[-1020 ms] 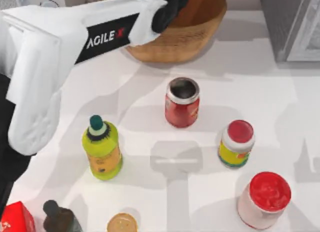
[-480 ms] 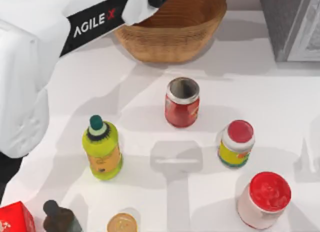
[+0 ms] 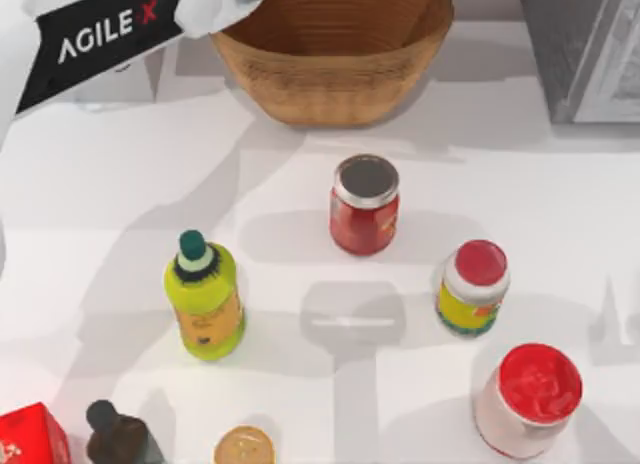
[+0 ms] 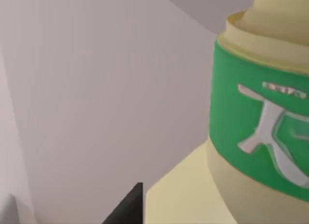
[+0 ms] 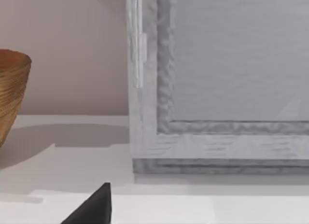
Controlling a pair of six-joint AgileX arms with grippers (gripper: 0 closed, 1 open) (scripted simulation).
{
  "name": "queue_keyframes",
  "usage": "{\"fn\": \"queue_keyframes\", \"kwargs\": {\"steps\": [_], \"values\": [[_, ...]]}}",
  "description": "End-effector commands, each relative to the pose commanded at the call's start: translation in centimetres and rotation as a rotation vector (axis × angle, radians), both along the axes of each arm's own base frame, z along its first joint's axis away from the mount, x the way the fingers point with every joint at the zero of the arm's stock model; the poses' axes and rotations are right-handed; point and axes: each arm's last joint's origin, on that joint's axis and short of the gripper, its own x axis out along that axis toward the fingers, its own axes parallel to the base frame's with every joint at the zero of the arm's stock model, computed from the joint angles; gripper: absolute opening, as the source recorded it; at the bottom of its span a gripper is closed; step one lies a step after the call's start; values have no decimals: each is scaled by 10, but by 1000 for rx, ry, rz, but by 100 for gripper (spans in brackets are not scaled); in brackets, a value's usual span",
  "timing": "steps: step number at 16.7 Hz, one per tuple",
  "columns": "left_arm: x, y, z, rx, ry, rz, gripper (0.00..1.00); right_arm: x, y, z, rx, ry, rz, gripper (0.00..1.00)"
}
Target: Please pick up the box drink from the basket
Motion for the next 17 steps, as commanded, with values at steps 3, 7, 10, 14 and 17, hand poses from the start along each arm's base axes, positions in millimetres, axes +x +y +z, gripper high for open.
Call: {"fn": "queue_keyframes", "kwargs": {"steps": [3, 7, 10, 14, 17], "values": [[-32, 46, 31, -7, 0, 2, 0, 0, 0, 0, 0, 0, 0, 100], [-108, 121, 64, -23, -21, 8, 0, 0, 0, 0, 0, 0, 0, 100], [-186, 172, 63, -31, -47, 11, 0, 0, 0, 0, 0, 0, 0, 100], [-282, 217, 12, -29, -74, 16, 0, 0, 0, 0, 0, 0, 0, 100], [-325, 232, -49, -21, -73, 21, 0, 0, 0, 0, 0, 0, 0, 100]]}}
